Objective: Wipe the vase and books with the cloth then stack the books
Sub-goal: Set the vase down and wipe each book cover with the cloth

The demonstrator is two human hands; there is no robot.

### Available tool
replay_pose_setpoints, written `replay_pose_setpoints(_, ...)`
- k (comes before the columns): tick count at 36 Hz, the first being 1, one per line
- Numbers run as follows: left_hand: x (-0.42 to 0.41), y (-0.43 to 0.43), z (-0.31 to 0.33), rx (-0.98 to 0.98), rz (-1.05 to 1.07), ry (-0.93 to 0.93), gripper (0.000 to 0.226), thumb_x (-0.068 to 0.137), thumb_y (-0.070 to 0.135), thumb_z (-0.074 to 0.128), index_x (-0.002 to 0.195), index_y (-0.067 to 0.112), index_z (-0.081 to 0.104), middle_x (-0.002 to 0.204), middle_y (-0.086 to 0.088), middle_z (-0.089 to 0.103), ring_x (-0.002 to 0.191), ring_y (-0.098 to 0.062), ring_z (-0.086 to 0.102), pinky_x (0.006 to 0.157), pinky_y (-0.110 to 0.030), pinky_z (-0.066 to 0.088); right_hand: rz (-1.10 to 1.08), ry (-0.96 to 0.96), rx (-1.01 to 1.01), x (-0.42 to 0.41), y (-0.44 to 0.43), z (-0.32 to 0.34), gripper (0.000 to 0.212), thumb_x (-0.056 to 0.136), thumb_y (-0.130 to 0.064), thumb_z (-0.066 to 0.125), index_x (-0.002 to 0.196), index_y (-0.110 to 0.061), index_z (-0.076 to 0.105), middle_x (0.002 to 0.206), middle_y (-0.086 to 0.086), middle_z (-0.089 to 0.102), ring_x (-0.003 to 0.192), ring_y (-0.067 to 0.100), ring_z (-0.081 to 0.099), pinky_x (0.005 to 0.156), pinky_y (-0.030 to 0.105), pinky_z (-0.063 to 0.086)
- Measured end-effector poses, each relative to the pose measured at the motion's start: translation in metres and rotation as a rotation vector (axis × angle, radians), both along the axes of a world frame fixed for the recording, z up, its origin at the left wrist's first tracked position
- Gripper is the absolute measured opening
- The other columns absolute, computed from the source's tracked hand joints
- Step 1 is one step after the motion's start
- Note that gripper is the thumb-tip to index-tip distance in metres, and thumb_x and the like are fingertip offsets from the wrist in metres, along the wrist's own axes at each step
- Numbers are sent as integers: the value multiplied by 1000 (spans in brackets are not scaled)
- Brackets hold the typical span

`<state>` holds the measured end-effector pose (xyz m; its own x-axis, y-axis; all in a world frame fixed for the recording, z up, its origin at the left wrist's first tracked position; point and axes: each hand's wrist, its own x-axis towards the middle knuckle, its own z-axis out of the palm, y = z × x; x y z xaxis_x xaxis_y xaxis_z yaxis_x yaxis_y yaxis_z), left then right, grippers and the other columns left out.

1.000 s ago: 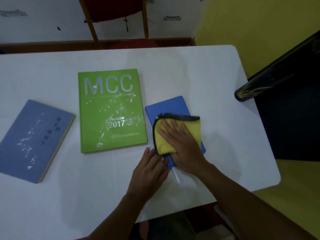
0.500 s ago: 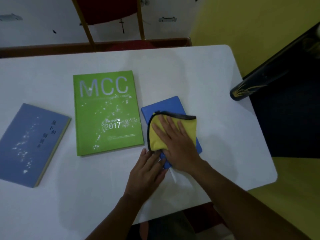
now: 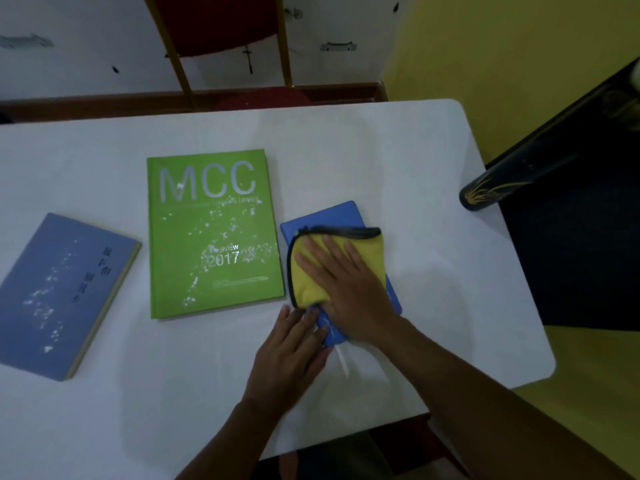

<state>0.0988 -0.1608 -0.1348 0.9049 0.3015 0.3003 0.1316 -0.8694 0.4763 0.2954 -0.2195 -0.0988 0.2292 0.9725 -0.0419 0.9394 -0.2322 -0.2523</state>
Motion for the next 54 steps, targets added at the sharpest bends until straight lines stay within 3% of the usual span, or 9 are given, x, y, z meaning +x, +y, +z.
replay_pose_setpoints(6, -1, -1, -6, -15, 3, -2, 32, 96, 31, 71, 117, 7, 74, 139, -15, 63, 129, -34, 60, 108, -59, 45, 67, 84, -16, 30, -53, 7, 88, 83, -26, 68, 161, -24, 28, 171, -1, 16, 159, 25, 8, 125, 55, 17)
replay_pose_setpoints(11, -2, 0, -4, -33, -9, 26, 37, 98, 34, 66, 124, 8, 71, 146, -14, 57, 134, -31, 56, 112, -56, 44, -38, 77, -32, 59, -2, 5, 86, 89, -19, 67, 163, -22, 22, 172, 2, 9, 159, 30, 2, 127, 55, 12)
replay_pose_setpoints(17, -1, 0, 0, -178, 102, 98, 56, 98, 40, 62, 142, 6, 55, 157, -9, 43, 148, -15, 39, 124, -34, 27, -5, 2, -21, 37, 50, 0, 83, 92, -30, 61, 163, -25, 18, 173, 0, 10, 159, 31, 3, 127, 54, 5)
replay_pose_setpoints(22, 0, 0, -3, -177, 76, 48, 54, 97, 35, 68, 140, 3, 58, 148, -14, 54, 140, -23, 50, 117, -44, 41, 119, 45, -20, 14, -1, 0, 82, 90, -30, 60, 163, -26, 22, 172, -3, 13, 159, 27, 5, 127, 54, 10)
replay_pose_setpoints(28, -1, 0, -8, -121, 59, 23, 58, 100, 37, 62, 142, -1, 54, 154, -16, 47, 146, -23, 42, 121, -42, 36, 34, 155, -7, 21, -65, 9, 78, 86, -27, 57, 160, -25, 32, 170, -3, 22, 159, 24, 10, 127, 54, 15)
replay_pose_setpoints(32, -1, 0, -7, -98, 50, 5, 55, 101, 36, 61, 139, -3, 57, 153, -18, 49, 145, -25, 45, 119, -44, 39, -84, 149, -40, 44, -35, 12, 81, 82, -23, 47, 161, -22, 29, 171, 0, 17, 159, 29, 7, 125, 58, 17)
replay_pose_setpoints(40, 1, 8, -4, -75, 6, 3, 56, 100, 37, 63, 137, -5, 59, 151, -20, 50, 141, -26, 49, 114, -44, 45, -7, 101, -1, 44, 75, 4, 80, 88, -17, 65, 160, -19, 31, 169, 1, 23, 158, 36, 9, 126, 52, 4)
replay_pose_setpoints(47, 2, 7, -7, -48, 13, -15, 54, 98, 34, 65, 134, -6, 61, 148, -21, 53, 139, -29, 52, 110, -46, 48, 111, 93, 9, 29, 22, 1, 84, 81, -24, 56, 160, -20, 30, 170, -3, 22, 159, 29, 8, 128, 52, 8)
replay_pose_setpoints(54, 13, 17, -9, -62, -62, -23, 54, 100, 30, 64, 139, -6, 56, 152, -22, 48, 142, -28, 48, 114, -45, 45, -54, 166, -18, 47, -16, 8, 83, 83, -16, 48, 162, -22, 25, 171, -6, 15, 160, 23, 1, 128, 45, 1)
